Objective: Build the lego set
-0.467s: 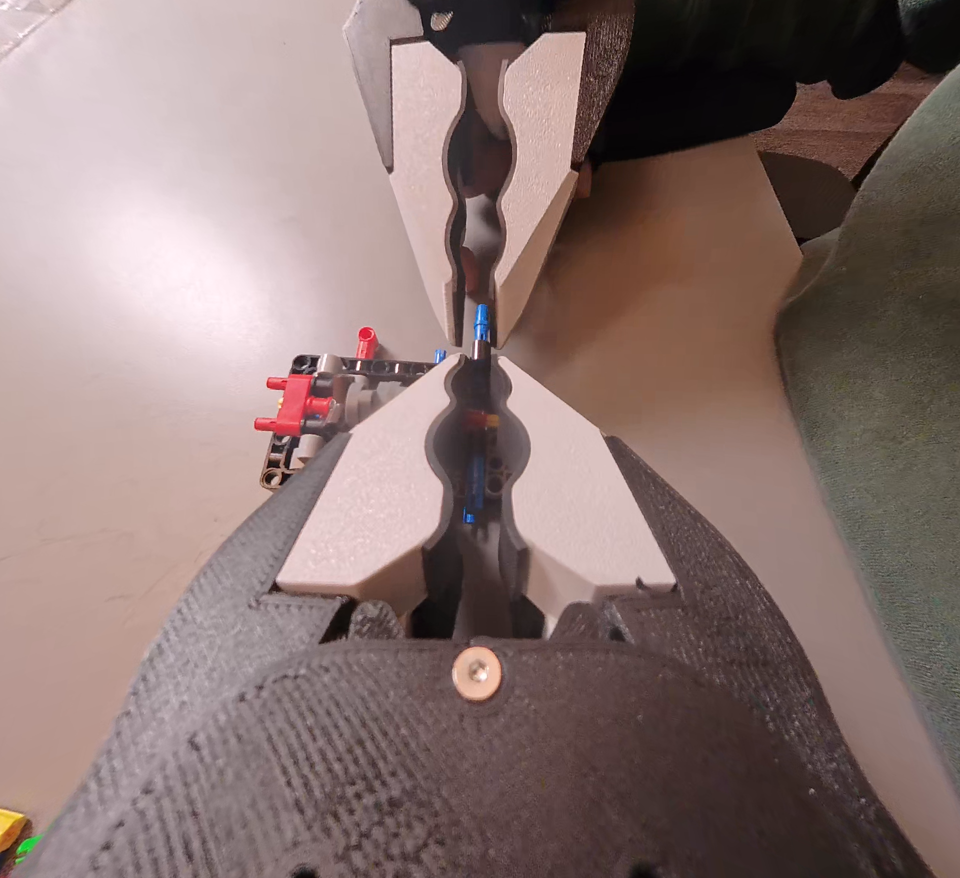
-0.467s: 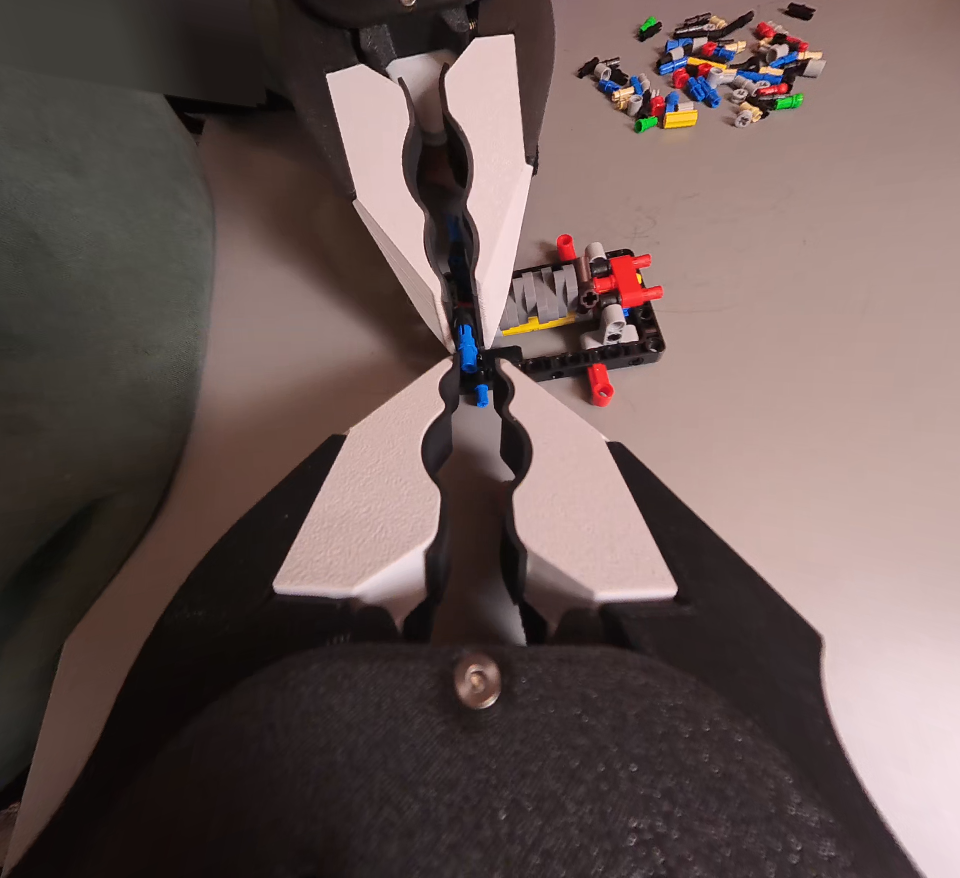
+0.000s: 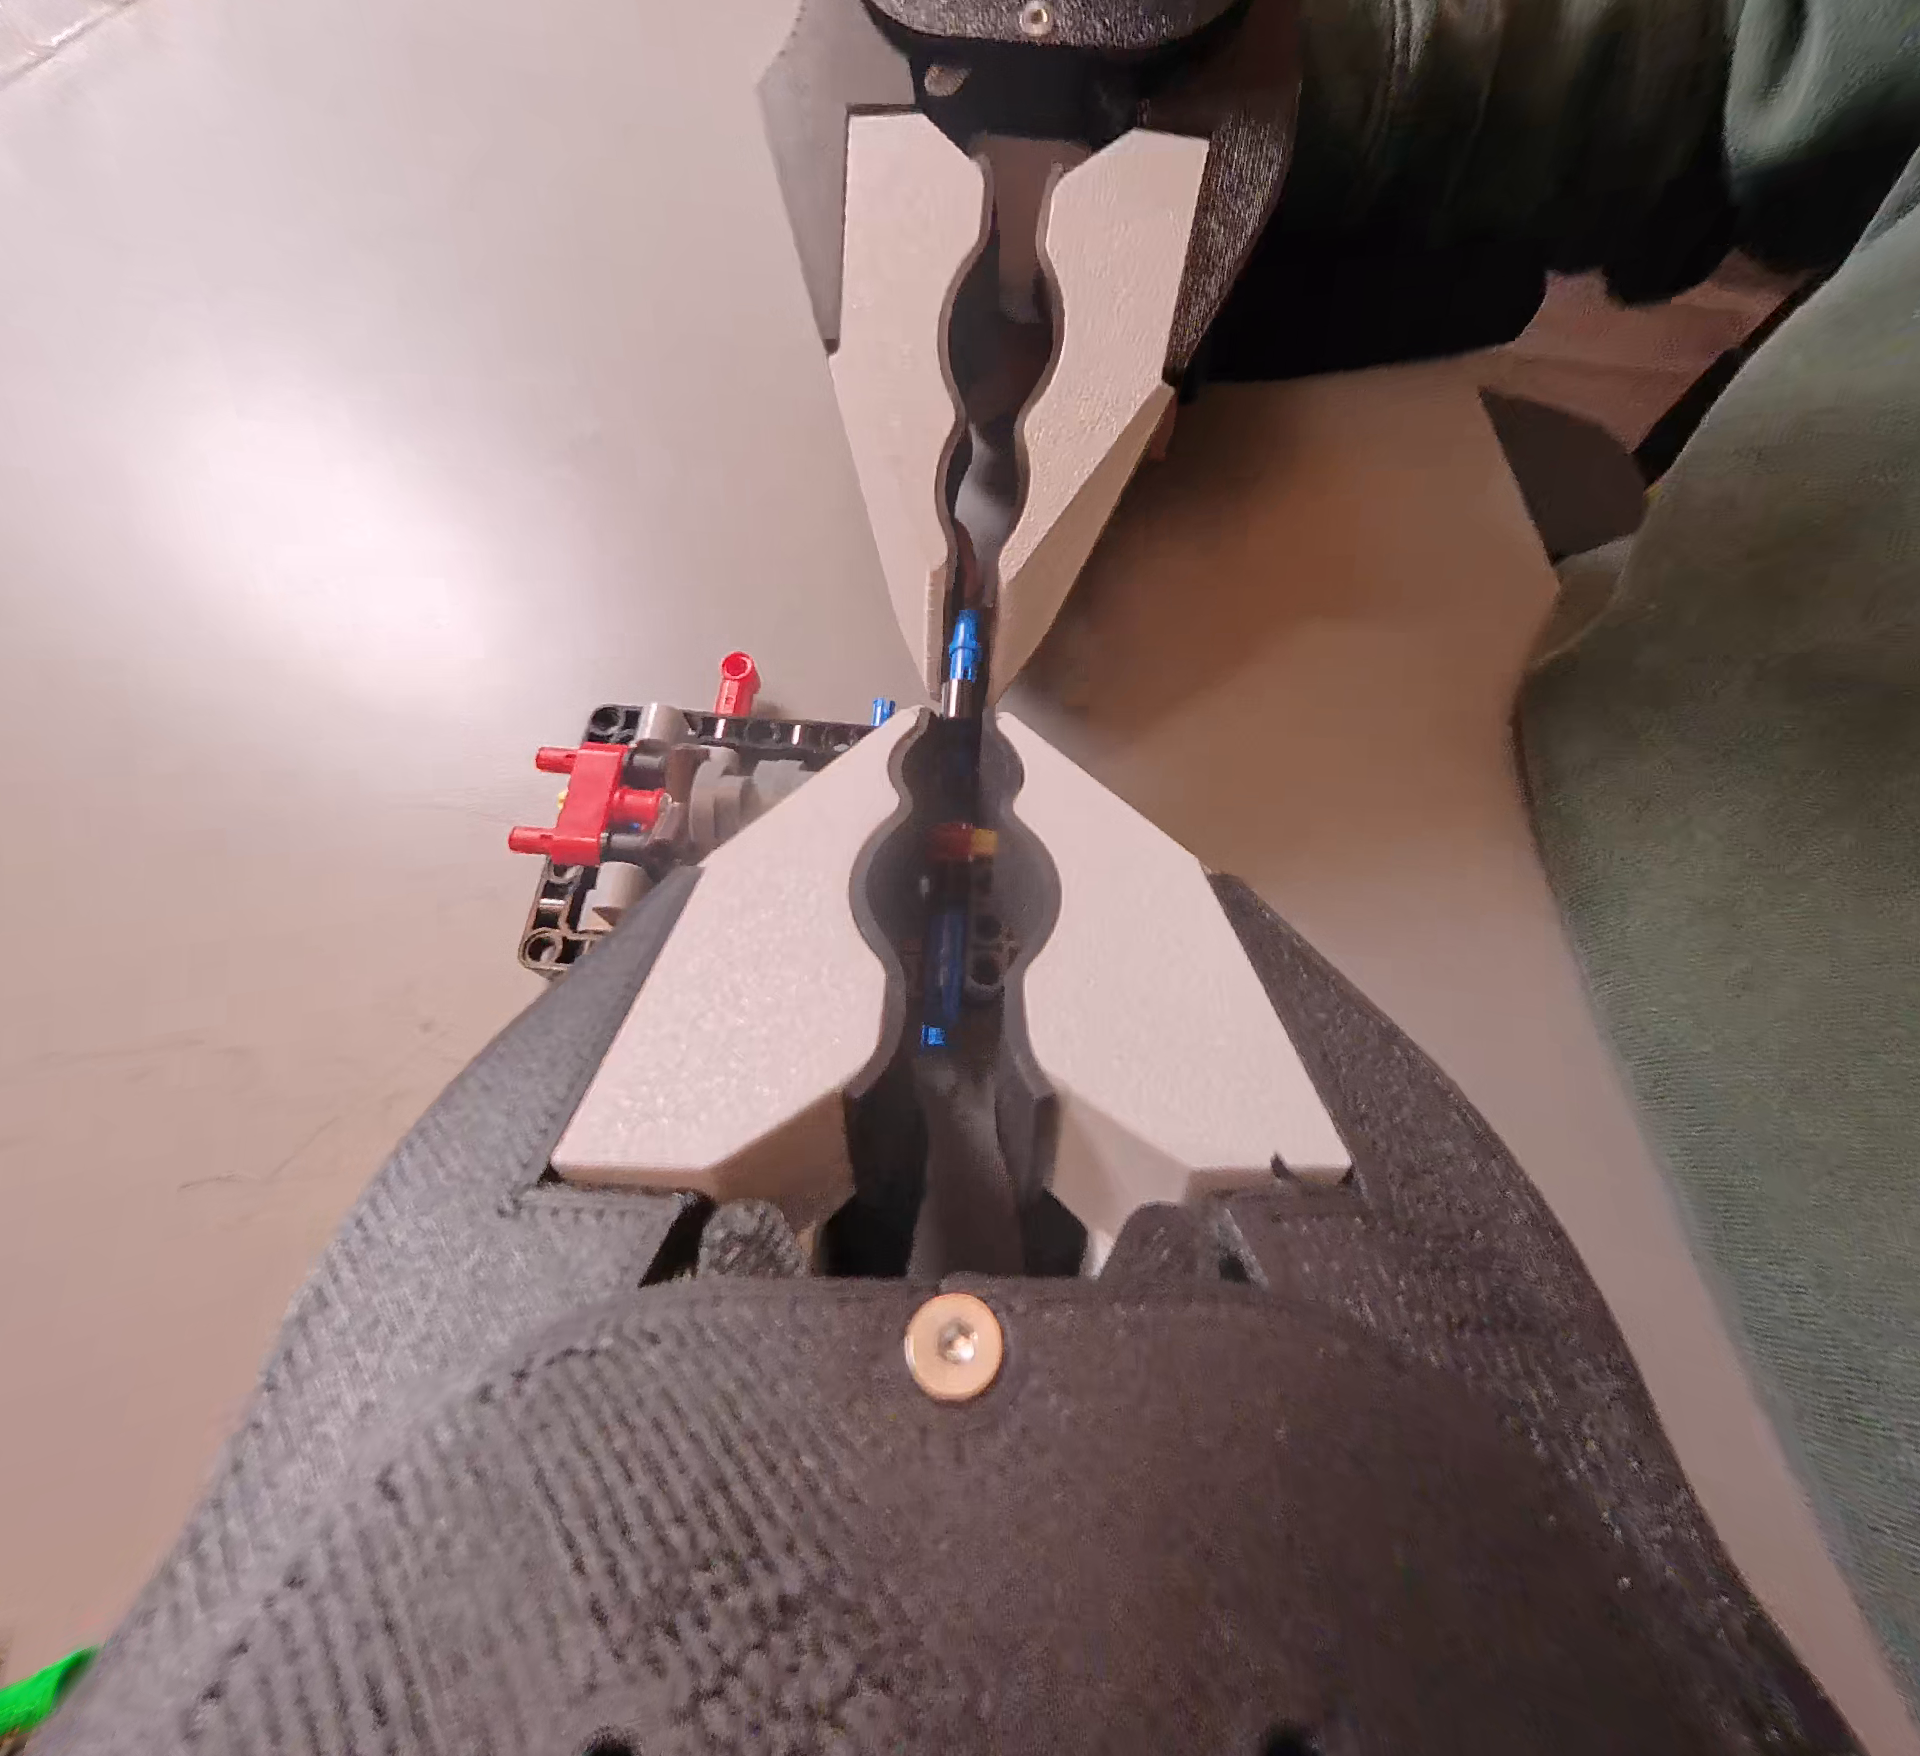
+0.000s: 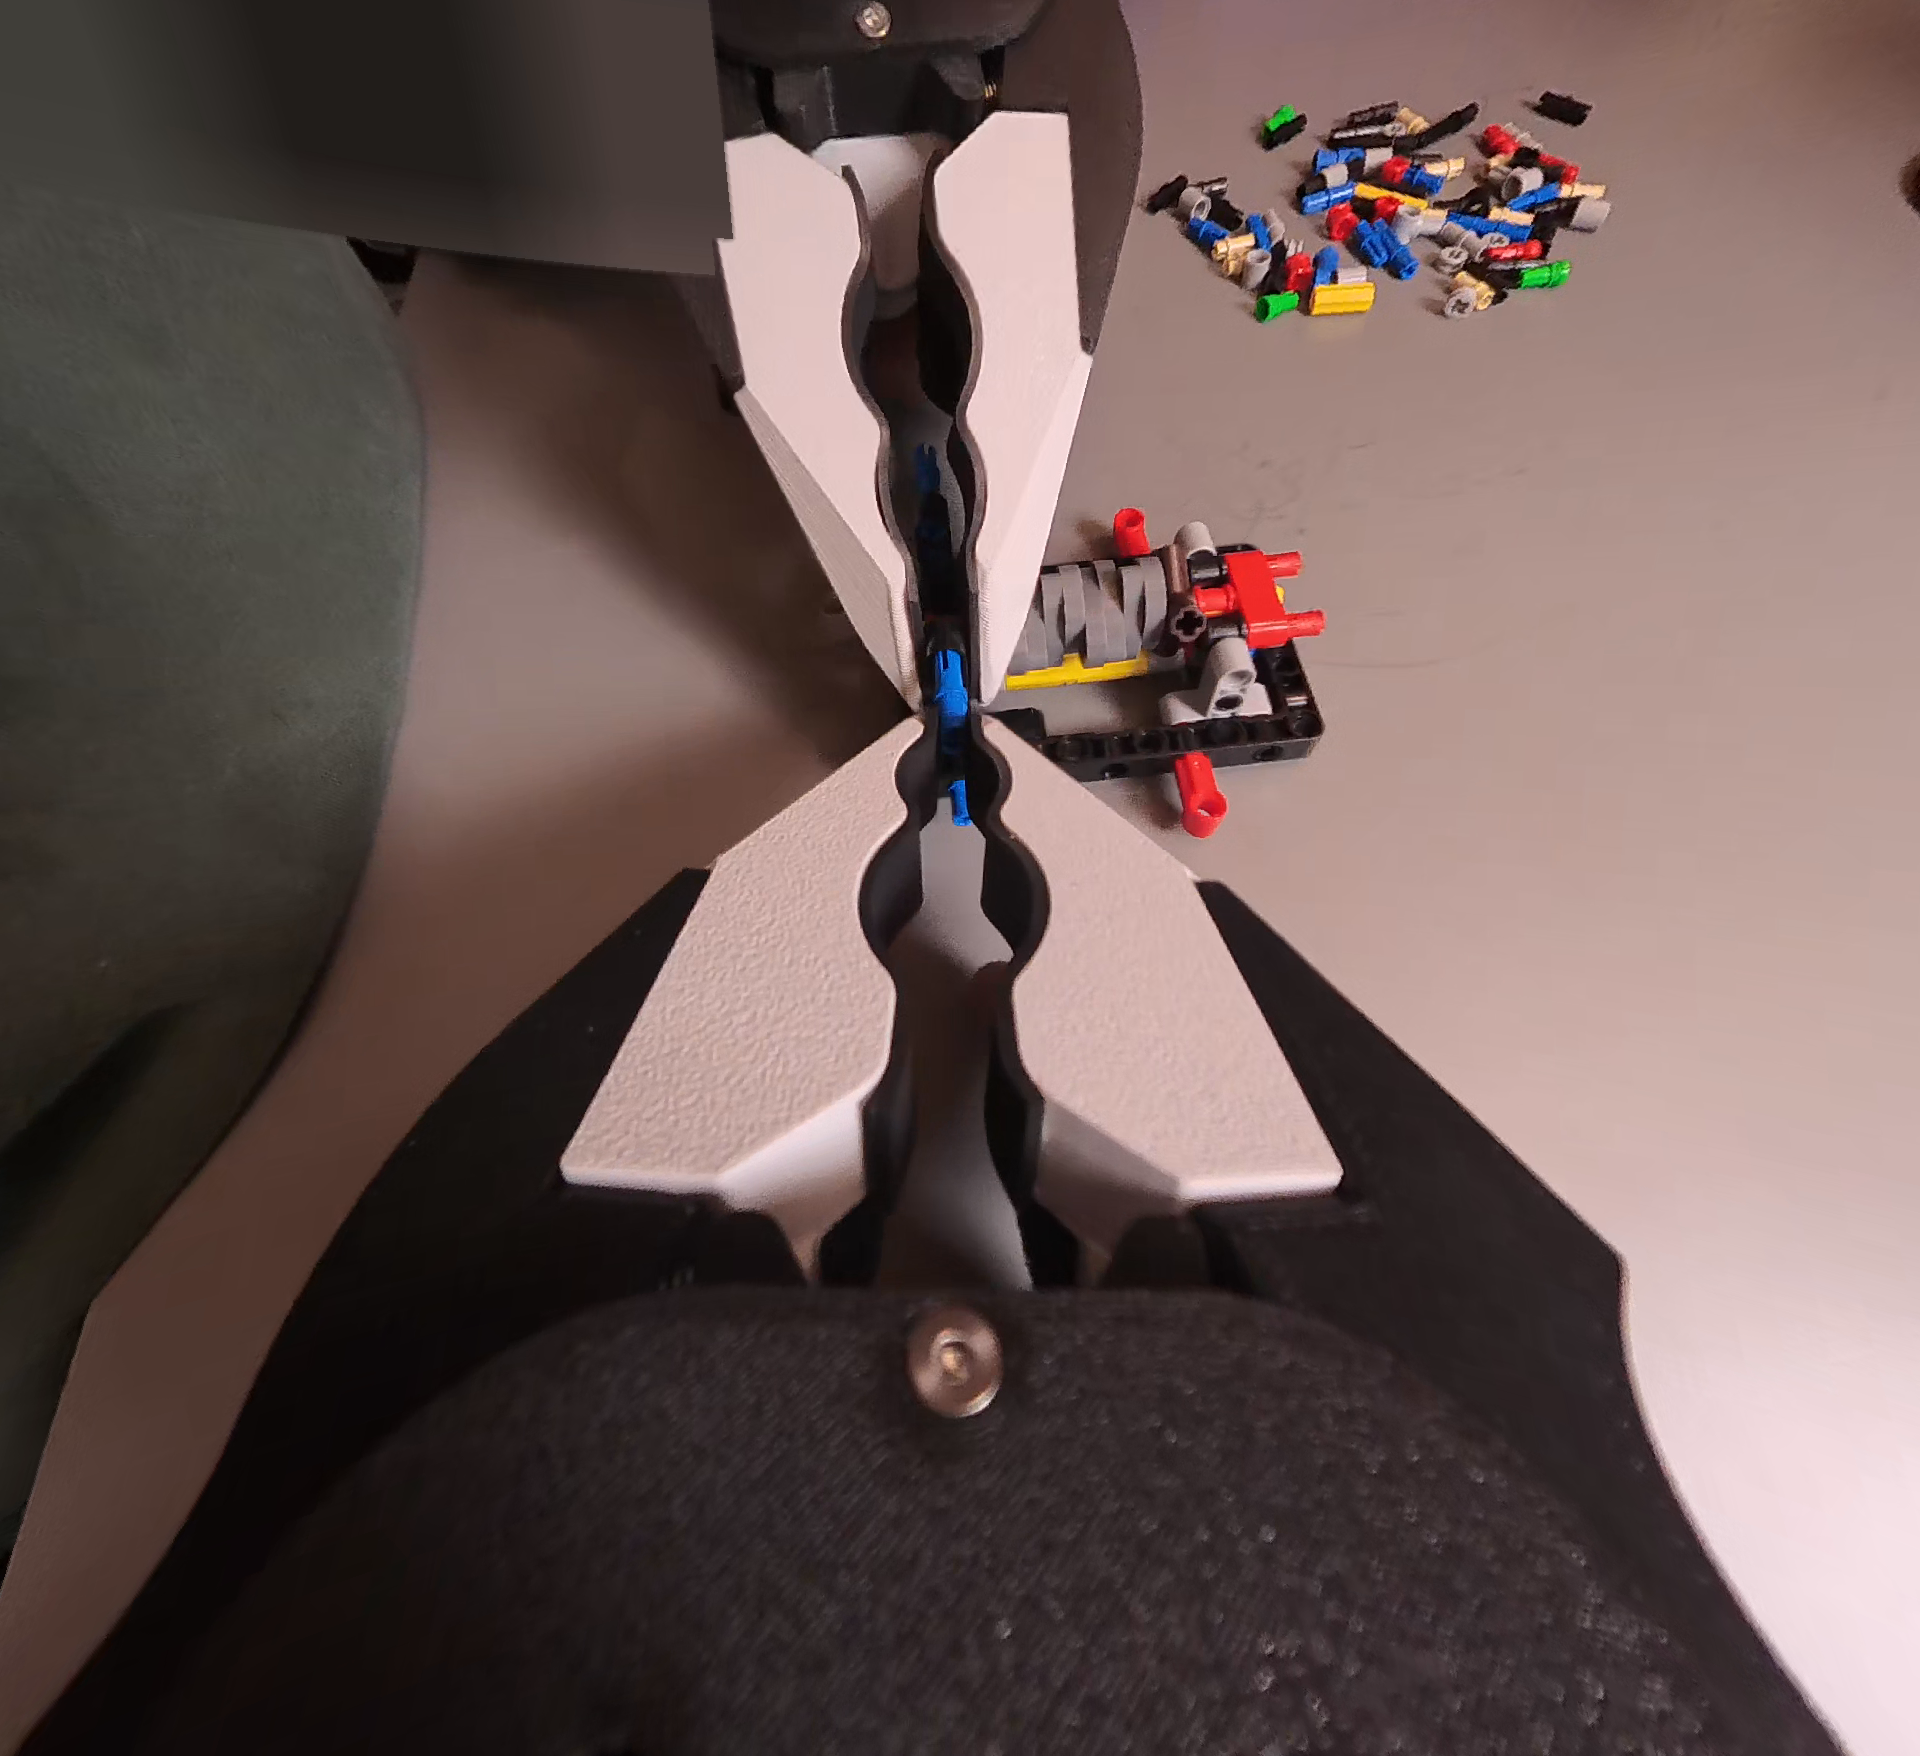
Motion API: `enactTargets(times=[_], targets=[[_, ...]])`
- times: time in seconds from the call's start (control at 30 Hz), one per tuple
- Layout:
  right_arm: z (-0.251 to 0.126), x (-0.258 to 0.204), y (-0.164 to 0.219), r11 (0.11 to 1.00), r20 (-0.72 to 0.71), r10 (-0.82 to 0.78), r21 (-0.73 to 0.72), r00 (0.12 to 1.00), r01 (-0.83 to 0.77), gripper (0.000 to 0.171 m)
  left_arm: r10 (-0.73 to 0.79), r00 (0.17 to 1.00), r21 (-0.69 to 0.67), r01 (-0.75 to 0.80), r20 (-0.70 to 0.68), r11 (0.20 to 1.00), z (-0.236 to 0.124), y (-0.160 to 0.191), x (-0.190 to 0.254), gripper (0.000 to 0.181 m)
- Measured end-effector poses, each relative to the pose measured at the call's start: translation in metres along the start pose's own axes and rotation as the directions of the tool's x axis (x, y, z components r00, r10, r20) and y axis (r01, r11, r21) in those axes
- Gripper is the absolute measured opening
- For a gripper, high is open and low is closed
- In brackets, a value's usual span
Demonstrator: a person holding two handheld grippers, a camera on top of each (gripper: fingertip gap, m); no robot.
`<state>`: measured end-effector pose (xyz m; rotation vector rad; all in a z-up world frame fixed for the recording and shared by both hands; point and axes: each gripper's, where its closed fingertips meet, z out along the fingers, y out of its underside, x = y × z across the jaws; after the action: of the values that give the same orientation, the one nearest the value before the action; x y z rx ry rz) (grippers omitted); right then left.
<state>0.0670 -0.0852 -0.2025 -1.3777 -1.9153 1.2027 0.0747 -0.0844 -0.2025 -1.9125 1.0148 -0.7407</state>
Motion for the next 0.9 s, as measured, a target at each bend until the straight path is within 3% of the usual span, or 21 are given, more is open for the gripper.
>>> enactTargets(times=[0.03,0.9], targets=[[0.0,0.0,-0.001,1.0,0.003,0.005,0.005,1.0,-0.005,0.003,-0.001,1.0,0.001,0.001,-0.001,1.0,0.0,0.0,0.0,0.007],[-0.019,0.003,-0.033,0.965,0.078,0.055,0.251,0.995,-0.073,0.001,0.035,0.997,0.141,-0.044,0.065,0.989,-0.017,-0.032,-0.003,0.007]])
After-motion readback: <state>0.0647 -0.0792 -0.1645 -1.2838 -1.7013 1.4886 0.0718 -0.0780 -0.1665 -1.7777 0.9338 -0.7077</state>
